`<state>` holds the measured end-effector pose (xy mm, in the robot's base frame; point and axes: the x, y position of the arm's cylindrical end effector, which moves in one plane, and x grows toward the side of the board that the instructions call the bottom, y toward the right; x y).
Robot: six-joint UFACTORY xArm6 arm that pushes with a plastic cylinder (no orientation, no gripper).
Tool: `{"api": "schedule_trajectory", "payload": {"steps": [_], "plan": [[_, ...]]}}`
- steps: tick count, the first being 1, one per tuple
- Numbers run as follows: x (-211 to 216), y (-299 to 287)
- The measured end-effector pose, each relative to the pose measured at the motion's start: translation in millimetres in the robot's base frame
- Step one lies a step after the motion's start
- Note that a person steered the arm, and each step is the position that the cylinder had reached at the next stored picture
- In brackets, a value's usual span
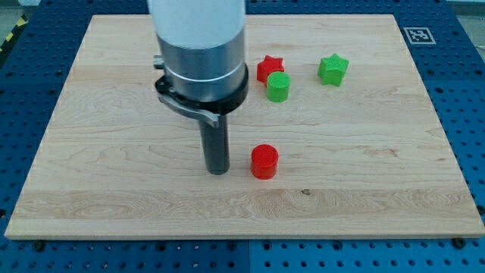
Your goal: Slide the red circle diagonal to the bottom right of the green circle
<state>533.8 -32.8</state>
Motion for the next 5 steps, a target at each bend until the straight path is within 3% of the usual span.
{"api": "schedule_trajectory", "payload": {"steps": [3, 5], "plan": [[7, 98], [26, 97]]}}
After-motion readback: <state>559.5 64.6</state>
